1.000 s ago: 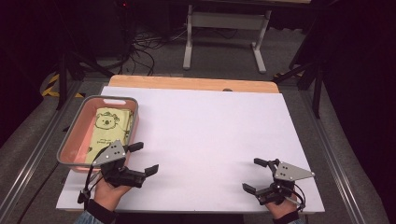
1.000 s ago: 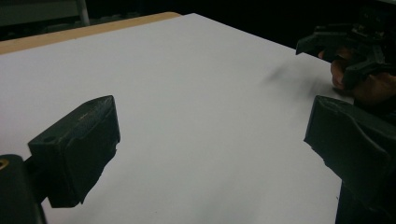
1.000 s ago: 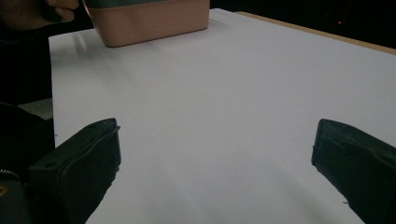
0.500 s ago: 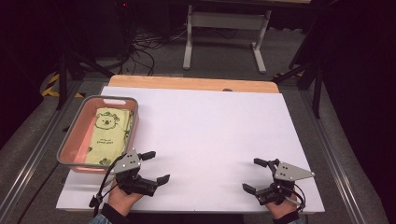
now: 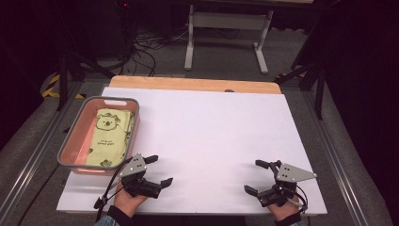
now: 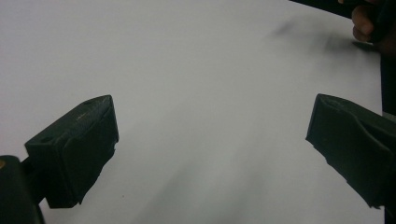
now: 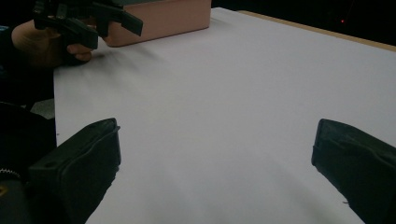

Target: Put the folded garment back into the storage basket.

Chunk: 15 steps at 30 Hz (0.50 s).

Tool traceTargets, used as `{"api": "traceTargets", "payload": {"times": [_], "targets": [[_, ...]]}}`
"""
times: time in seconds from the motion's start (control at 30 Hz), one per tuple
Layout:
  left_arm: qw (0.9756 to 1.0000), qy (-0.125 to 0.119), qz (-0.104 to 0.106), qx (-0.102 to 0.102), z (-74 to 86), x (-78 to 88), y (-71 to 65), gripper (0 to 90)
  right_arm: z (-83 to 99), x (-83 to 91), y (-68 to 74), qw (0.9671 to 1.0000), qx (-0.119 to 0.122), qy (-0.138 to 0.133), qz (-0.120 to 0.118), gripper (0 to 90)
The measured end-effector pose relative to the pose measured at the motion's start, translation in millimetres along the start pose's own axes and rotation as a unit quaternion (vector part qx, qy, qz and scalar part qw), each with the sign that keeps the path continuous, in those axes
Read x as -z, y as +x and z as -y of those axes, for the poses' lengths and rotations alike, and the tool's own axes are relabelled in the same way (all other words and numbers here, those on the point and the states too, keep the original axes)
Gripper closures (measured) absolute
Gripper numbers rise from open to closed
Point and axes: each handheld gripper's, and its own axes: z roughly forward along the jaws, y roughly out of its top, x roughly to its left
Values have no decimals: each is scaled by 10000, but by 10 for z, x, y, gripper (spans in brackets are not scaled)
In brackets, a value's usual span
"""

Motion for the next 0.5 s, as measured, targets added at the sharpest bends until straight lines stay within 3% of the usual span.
{"api": "traceTargets", "payload": {"times": [0.23, 0.5], "targets": [[9999, -8, -152, 39, 3, -9, -1, 8, 9, -6, -6, 10000, -19, 10, -18, 18], [9997, -162, 10, 201, 17, 26, 36, 2, 14, -7, -11, 10000, -40, 5, -27, 17]]}}
